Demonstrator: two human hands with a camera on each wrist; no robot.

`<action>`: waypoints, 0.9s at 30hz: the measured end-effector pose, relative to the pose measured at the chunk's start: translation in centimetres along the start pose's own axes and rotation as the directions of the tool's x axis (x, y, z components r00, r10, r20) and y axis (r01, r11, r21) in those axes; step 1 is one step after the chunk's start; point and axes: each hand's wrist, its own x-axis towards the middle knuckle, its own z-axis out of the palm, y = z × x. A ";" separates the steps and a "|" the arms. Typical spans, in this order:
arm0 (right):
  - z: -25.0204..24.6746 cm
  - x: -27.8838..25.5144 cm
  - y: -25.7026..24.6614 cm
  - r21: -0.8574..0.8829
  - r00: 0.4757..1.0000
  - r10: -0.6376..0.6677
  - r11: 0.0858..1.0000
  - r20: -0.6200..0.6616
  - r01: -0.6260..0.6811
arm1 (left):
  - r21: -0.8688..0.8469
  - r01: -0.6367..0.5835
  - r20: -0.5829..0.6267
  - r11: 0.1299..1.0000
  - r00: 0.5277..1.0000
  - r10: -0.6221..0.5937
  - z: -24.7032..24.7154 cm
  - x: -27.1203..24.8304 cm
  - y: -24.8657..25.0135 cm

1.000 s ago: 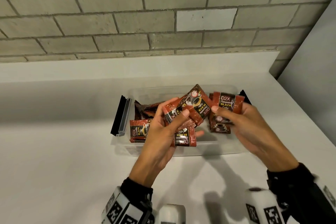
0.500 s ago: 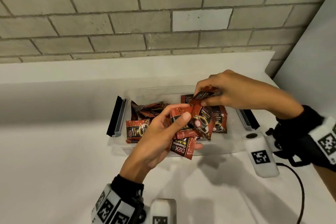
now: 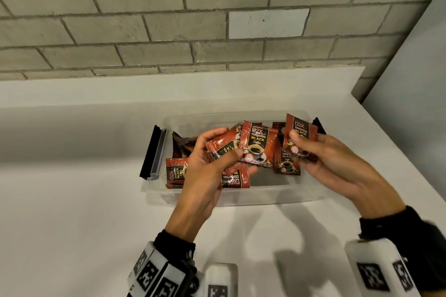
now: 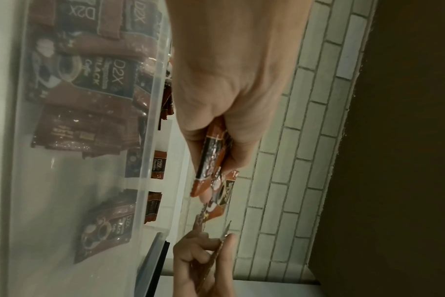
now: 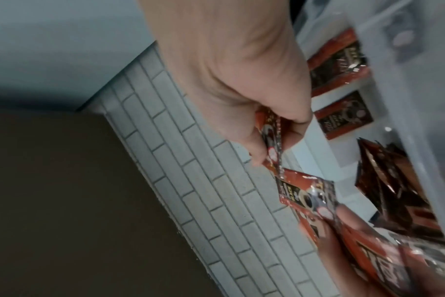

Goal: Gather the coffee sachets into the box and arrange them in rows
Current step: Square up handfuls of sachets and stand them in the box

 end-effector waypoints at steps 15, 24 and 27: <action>0.2 0.5 0.5 -0.247 0.994 -0.042 0.967 0.101 0.066 | 0.175 0.052 0.127 0.983 0.989 -0.075 -0.5 -0.2 -0.4; 1.8 1.4 -4.8 -0.783 0.875 0.213 0.569 0.435 0.251 | 0.440 0.118 0.234 0.890 0.942 -0.240 -0.3 0.1 0.1; 2.4 1.6 -4.4 -0.815 0.841 0.289 0.516 0.457 0.265 | 0.438 0.126 0.244 0.890 0.936 -0.253 -0.2 0.2 0.3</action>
